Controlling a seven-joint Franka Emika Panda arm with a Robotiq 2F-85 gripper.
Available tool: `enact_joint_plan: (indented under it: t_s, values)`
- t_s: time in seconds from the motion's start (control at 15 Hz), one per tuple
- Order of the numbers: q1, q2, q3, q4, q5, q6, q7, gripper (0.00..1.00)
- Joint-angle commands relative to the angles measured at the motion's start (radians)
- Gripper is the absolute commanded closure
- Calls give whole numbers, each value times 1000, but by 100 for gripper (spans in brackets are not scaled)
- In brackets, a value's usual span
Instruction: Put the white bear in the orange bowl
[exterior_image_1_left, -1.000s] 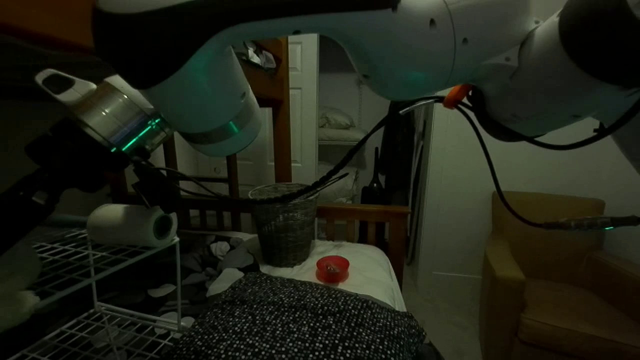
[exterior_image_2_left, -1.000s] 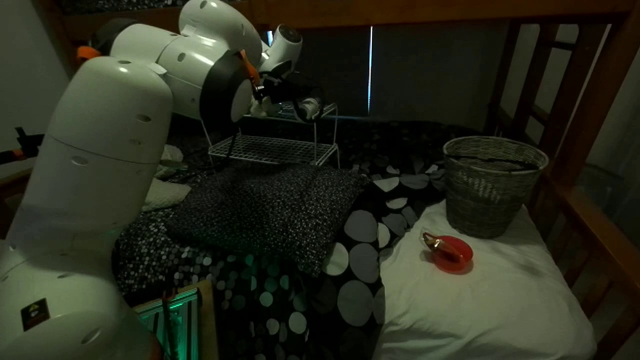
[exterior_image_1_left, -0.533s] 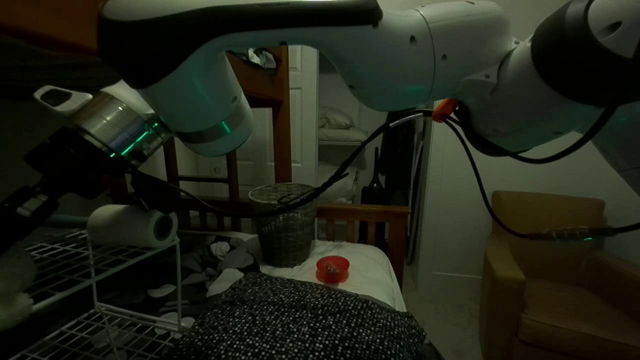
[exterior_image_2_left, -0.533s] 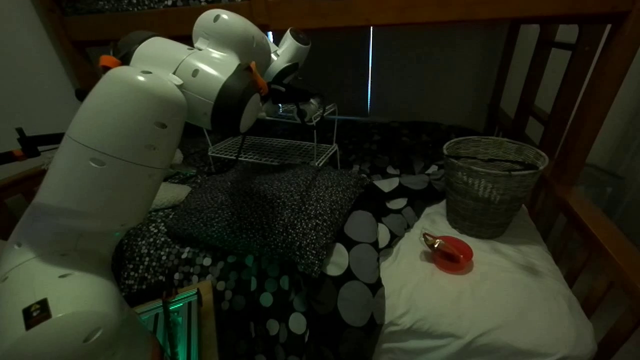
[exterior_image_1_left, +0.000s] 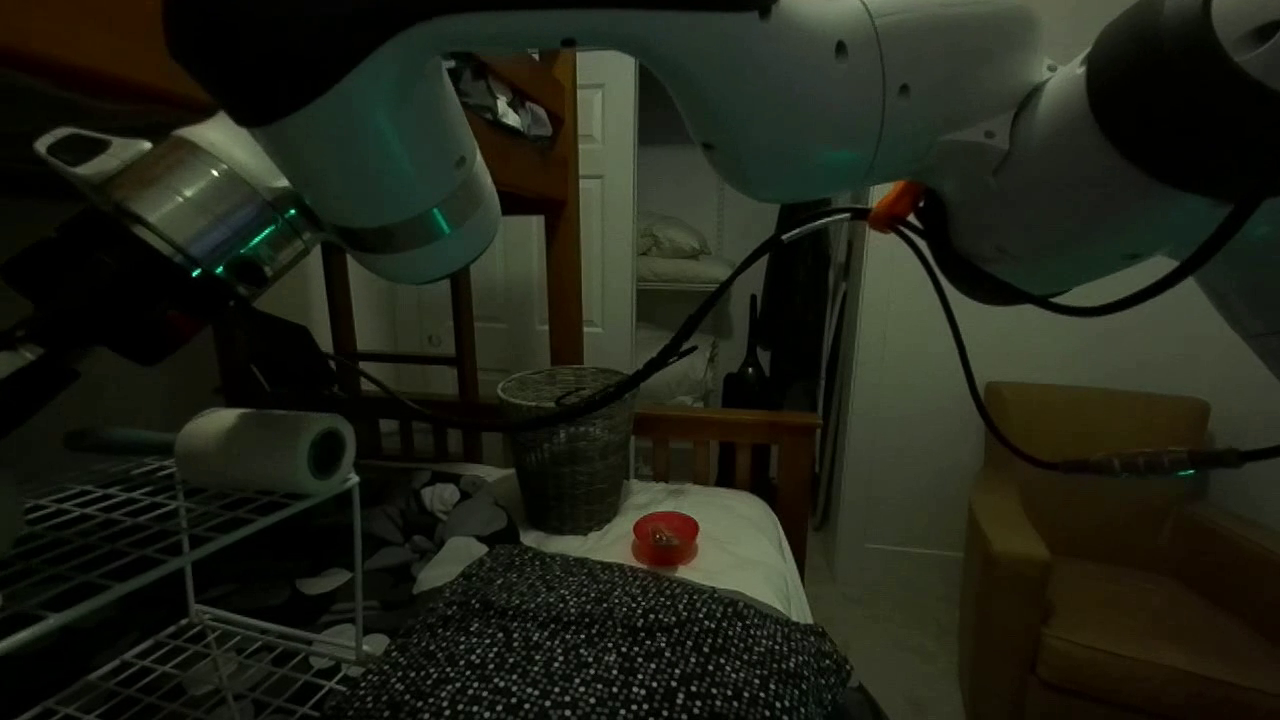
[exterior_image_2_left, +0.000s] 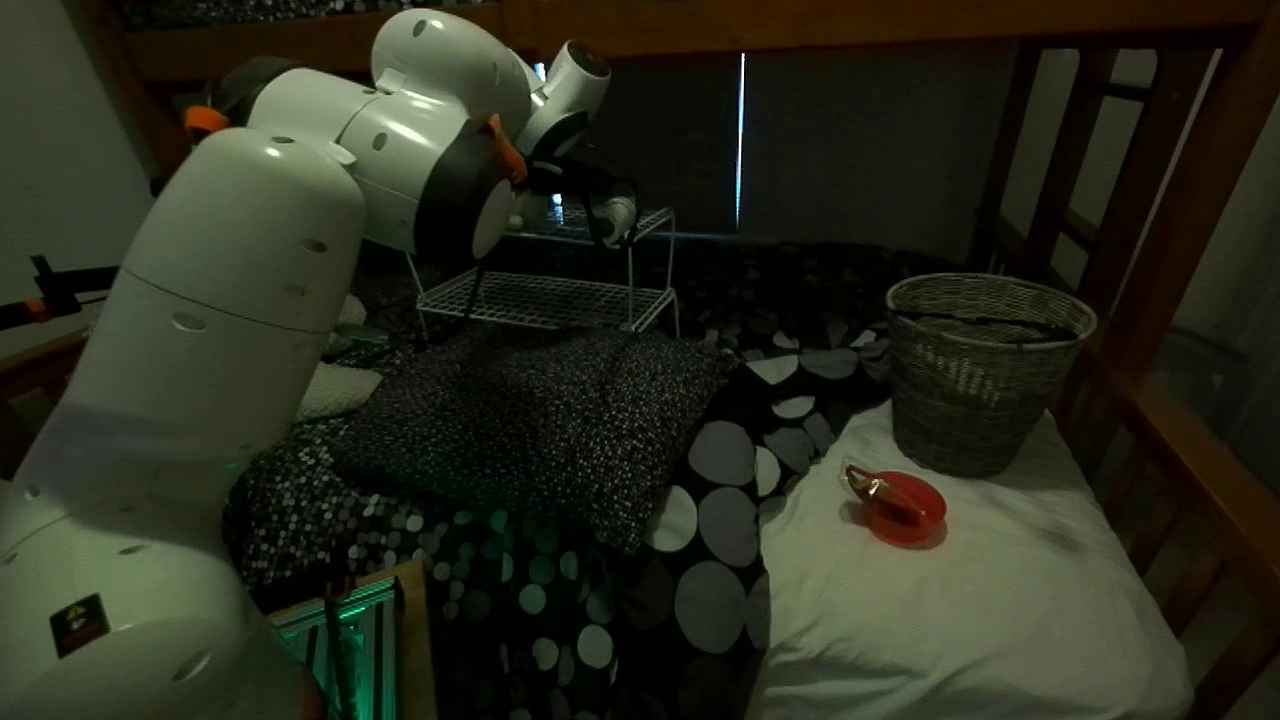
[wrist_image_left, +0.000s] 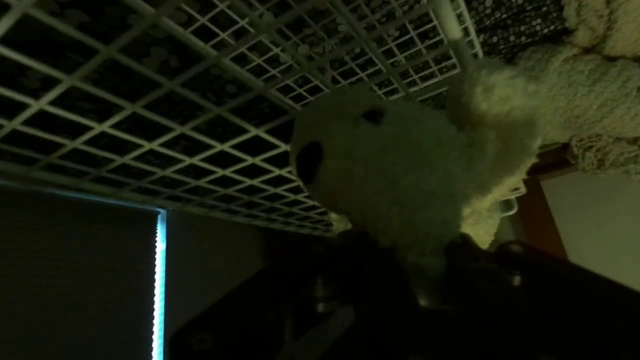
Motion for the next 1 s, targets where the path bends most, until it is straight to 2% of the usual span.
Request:
enact_joint_plan:
  t_s: [0.0,0.2,0.47,0.53,0.67,0.73,0.8,0.93]
  values:
    - [-24,-216,-19,-229,17,214,125,96]
    - [-2,-351,-55,-364,1,367,284,96]
    - [34,-538,-113,-561,-29,492,520,96]
    - [18,-402,-63,-412,-11,439,404,82]
    - [27,-476,-86,-490,-16,467,471,82]
    - [27,-496,-92,-510,-16,469,482,96]
    - [29,-552,-132,-581,-65,523,572,96]
    - [8,-662,-163,-695,-59,566,661,96]
